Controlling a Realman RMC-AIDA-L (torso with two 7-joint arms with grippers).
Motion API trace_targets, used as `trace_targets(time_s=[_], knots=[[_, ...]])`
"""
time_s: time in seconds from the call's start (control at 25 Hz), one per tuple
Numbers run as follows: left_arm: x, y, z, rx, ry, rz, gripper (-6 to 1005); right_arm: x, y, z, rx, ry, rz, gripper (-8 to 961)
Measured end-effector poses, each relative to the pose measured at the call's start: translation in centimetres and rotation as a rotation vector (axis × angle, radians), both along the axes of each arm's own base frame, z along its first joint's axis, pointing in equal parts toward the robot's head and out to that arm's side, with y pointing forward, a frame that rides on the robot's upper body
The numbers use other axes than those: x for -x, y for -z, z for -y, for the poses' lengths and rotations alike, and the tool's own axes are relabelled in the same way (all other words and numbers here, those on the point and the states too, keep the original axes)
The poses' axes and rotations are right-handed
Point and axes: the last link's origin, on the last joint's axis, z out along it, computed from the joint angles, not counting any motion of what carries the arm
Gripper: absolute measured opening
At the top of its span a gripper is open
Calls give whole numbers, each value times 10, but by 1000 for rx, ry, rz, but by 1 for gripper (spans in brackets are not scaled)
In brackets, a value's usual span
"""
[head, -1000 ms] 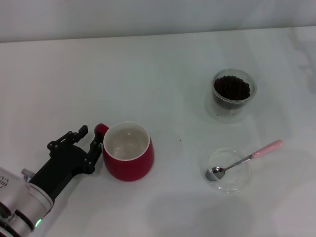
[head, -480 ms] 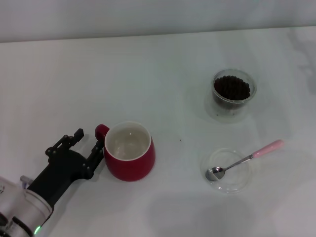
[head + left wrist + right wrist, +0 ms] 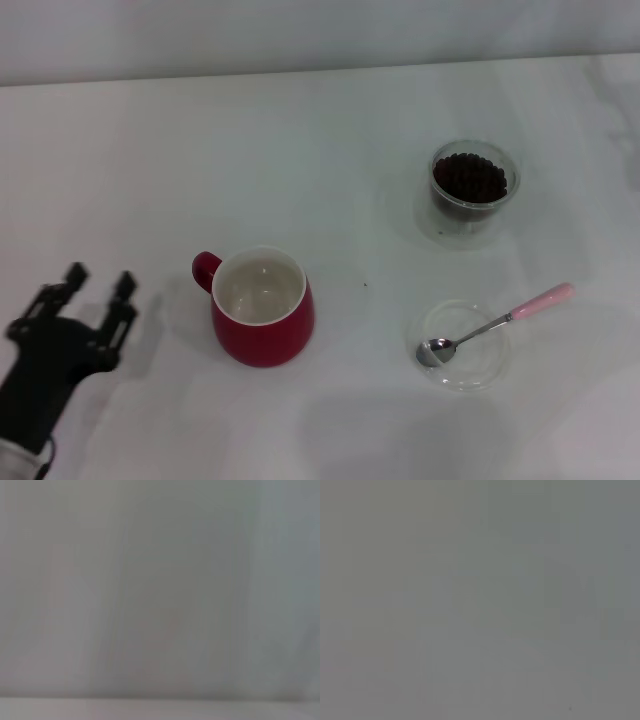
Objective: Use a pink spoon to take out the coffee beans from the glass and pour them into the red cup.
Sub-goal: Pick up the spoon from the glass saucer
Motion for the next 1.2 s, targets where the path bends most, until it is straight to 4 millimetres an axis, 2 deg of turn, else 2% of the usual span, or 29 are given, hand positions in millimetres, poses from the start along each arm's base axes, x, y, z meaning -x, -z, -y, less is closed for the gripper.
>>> trace_targets(time_s=[0.16, 0.32, 0.36, 0.56, 0.6, 0.64, 0.68, 0.8, 1.04, 1.2], knots=[[11, -18, 6, -122, -75, 57, 574, -4, -2, 3, -14, 13, -11, 868], [19, -30, 2, -196, -128, 78, 581, -11, -3, 9, -19, 24, -39, 868], [20, -33, -2, -207, -130, 76, 583, -13, -3, 12, -20, 27, -53, 868], [26, -51, -32, -298, -177, 69, 753, -29, -8, 21, -14, 49, -165, 869], [26, -53, -35, -305, -179, 69, 764, -33, -9, 23, -12, 52, -203, 869], [26, -59, -47, -330, -179, 63, 775, -37, -10, 27, -13, 54, -245, 869], [26, -59, -47, -330, -179, 63, 787, -42, -11, 31, -13, 57, -288, 869], [24, -67, -64, -350, -164, 38, 820, -56, -13, 42, 3, 65, -430, 868], [31, -81, -80, -391, -197, -1, 878, -68, 0, 60, 170, 51, -674, 866], [33, -90, -86, -421, -203, -13, 883, -74, 5, 82, 255, 30, -800, 864]])
